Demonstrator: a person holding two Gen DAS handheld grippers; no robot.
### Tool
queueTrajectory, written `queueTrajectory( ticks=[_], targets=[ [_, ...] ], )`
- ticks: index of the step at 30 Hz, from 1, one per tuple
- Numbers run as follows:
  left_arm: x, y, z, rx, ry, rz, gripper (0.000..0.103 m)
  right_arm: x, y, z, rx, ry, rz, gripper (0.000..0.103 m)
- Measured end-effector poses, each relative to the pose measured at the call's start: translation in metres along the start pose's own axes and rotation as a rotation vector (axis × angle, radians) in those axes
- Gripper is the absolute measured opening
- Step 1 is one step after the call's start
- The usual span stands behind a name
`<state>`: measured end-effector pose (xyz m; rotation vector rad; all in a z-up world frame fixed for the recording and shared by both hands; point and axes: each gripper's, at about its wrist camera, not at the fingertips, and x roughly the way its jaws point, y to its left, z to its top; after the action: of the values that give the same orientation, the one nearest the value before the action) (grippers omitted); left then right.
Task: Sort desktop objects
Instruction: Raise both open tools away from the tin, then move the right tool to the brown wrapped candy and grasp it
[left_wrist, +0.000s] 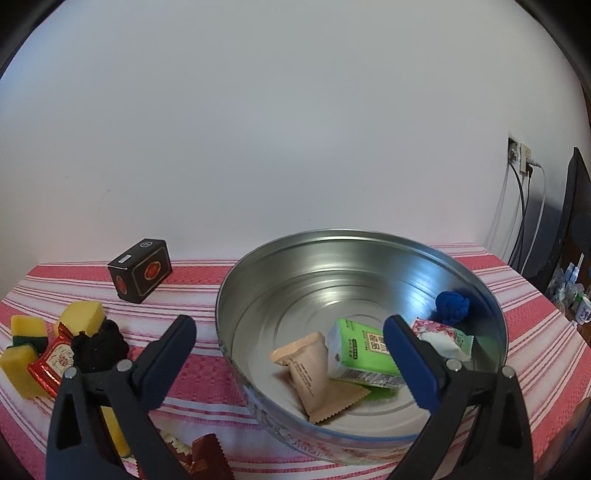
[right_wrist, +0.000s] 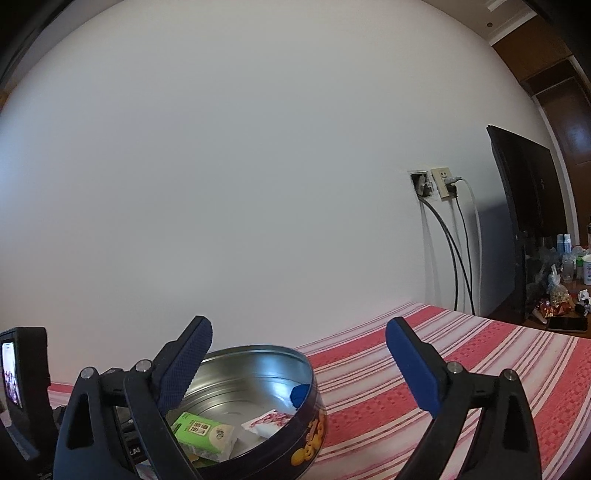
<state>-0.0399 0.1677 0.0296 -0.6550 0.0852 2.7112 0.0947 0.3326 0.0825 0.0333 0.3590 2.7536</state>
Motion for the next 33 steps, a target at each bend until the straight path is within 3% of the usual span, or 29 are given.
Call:
queueTrajectory(
  ticks=[18, 33],
  targets=[
    [-0.019, 0.022, -0.01, 0.009, -0.001, 0.006, 0.102, -0.027, 0.028, -0.005, -0.082, -0.013, 0.084, 0.097],
    [-0.031, 0.062, -0.018, -0.03, 0.015, 0.053, 0.102, -0.042, 0.058, -0.016, -0.094, 0.068, 0.191, 0.097]
  ],
)
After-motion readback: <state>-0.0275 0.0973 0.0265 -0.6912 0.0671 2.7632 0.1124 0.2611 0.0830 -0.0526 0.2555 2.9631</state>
